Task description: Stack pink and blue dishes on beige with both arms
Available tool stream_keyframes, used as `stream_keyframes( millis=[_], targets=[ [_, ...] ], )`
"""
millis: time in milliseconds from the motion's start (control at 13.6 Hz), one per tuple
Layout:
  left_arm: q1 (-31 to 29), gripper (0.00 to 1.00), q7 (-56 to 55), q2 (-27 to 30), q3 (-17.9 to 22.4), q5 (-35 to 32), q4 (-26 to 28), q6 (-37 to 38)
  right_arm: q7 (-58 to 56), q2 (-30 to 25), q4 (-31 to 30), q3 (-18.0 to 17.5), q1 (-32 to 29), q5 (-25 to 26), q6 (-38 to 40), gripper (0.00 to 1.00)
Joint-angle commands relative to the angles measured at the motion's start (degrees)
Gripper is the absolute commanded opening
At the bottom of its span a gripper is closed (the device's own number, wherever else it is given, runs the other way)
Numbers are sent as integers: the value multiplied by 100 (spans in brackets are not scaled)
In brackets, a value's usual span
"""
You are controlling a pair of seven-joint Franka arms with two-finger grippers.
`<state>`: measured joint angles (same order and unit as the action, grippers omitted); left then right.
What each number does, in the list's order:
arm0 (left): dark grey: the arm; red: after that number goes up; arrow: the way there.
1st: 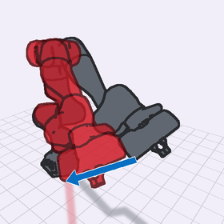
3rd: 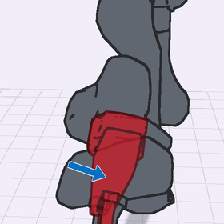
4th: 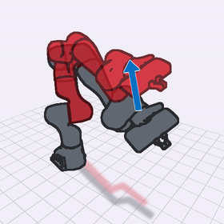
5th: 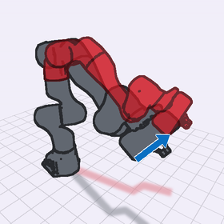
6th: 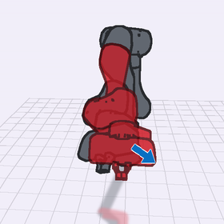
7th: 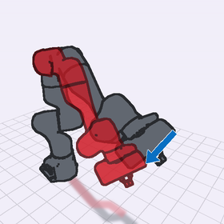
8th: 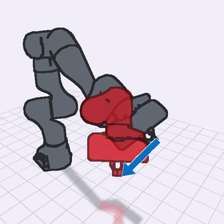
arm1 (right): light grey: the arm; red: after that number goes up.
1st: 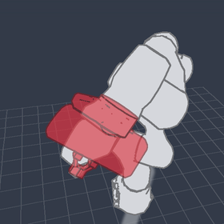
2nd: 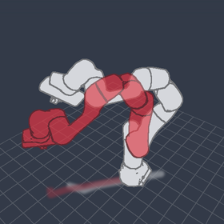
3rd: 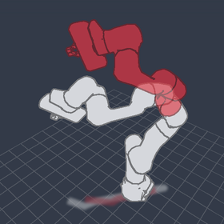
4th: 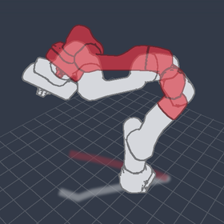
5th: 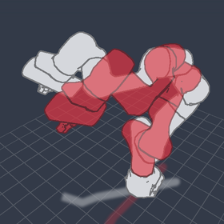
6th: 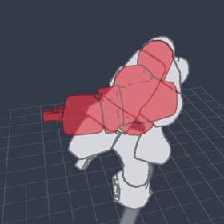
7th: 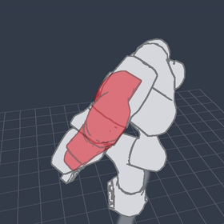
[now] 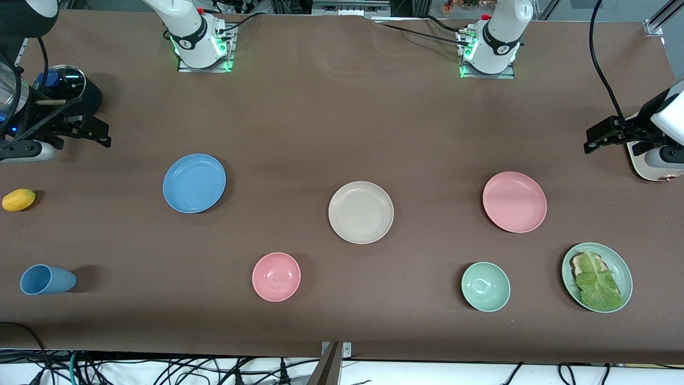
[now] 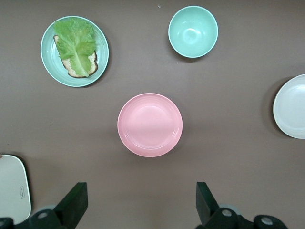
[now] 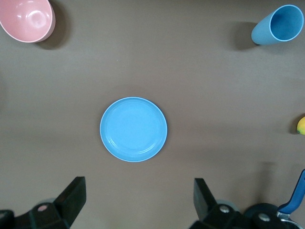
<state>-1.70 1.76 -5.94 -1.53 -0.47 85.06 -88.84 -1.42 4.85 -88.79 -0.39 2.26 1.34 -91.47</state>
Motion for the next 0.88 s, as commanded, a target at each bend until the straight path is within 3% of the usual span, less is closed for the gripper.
stream_keyframes(
  millis=[0, 810],
  targets=[
    [-41, 100, 131, -39, 4, 73, -174, 16, 28, 25, 90, -13, -15, 24, 6, 100],
    [-58, 100, 131, -30, 4, 47, -262, -46, -7, 288, 98, 4, -77, -99, -389, 100]
  ],
)
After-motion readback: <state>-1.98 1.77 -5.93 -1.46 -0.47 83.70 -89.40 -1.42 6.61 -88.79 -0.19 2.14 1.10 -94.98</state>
